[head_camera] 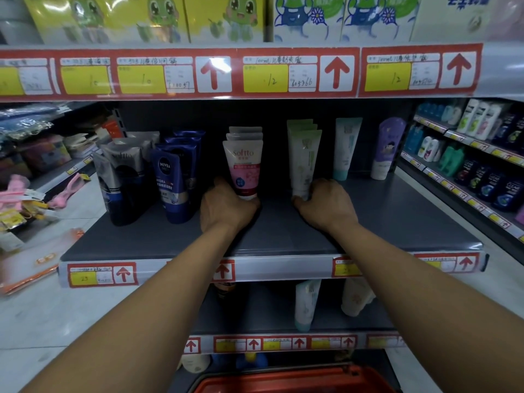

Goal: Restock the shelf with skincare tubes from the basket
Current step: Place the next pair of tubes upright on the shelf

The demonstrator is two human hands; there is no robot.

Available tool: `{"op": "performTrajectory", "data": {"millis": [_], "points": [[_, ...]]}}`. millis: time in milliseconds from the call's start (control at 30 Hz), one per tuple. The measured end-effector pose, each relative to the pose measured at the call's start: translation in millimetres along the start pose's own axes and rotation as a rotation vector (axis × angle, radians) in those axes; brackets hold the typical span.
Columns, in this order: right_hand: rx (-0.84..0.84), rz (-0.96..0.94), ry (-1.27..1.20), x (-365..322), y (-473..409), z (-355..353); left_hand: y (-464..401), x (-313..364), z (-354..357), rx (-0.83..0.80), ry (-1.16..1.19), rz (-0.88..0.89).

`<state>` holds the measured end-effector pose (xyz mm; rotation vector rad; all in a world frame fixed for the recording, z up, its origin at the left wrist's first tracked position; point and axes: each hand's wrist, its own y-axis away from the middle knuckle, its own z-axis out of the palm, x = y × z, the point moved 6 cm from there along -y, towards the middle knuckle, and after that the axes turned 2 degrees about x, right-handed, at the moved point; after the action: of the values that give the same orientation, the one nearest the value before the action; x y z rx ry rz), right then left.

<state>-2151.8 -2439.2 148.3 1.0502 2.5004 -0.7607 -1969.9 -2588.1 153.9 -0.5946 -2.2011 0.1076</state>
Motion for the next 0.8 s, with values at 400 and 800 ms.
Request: {"op": "performTrajectory", "data": {"millis": [400, 800], "points": [[-0.074, 0.114, -0.137, 2.2, 16.6, -25.6, 10.1, 0.9, -13.4, -0.155, -0.052, -0.005], [-0.030, 0.100, -0.179, -9.3, 84.4, -62.9, 74.6, 8.9, -56.6, -0.228, -0.083, 0.135]]}}
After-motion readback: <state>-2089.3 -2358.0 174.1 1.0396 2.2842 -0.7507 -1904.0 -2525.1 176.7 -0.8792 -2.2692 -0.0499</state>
